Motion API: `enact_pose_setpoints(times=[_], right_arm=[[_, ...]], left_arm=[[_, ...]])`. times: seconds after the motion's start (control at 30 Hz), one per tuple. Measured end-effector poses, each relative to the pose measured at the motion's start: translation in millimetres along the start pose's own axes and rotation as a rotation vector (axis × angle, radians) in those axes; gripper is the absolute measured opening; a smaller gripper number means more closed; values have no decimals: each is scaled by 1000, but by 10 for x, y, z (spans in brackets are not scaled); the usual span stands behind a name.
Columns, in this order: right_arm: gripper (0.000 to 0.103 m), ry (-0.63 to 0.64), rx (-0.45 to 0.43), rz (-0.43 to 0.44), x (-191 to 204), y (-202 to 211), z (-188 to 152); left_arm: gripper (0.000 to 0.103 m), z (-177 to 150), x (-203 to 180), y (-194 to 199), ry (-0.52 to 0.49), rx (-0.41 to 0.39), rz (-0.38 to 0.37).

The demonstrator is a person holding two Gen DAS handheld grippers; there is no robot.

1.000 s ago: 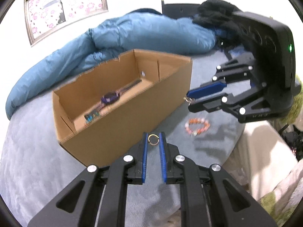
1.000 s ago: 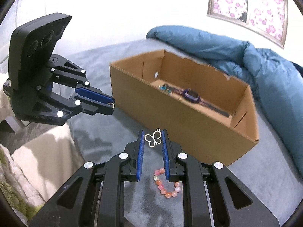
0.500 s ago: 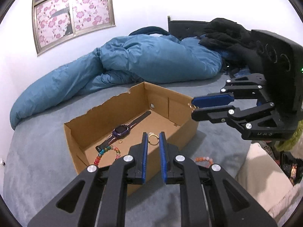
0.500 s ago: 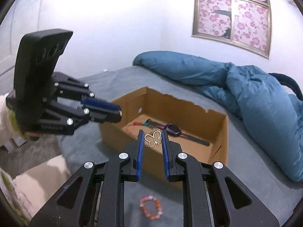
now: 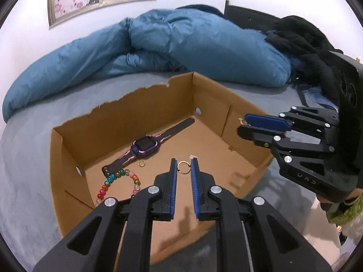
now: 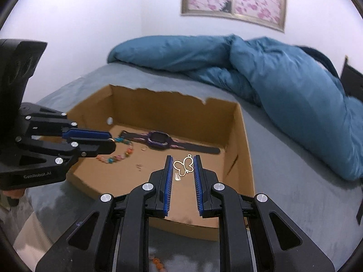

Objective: Organize jewelry
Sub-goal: 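Carry the charm and ring into the box and open both tools to drop them, then withdraw both tools from the box toward the pink-orange bead bracelet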

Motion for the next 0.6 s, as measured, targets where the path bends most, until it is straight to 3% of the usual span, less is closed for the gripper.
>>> enact_pose_setpoints(times=[0.13,0.3,0.6], right_arm=[[21,-62,31,-2,-83,-67,-86],[31,-93,14,-4,-103,46,-153],[41,-115,-63,6,-61,358,-157]], left_arm=[[13,-38,16,-85,0,24,23],[32,-54,20,-25,4,4,37],[48,-110,-3,254,-4,-47,70]])
Point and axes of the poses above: each gripper's, at about its wrist camera, not at the fingertips, and y roughly against the way its jaws point, x to its left, z to its top, the point moved 4 cm from there along -y, roughly the way its jaws point, and after that the axes turned 11 degrees about y, right-handed, at the moved point
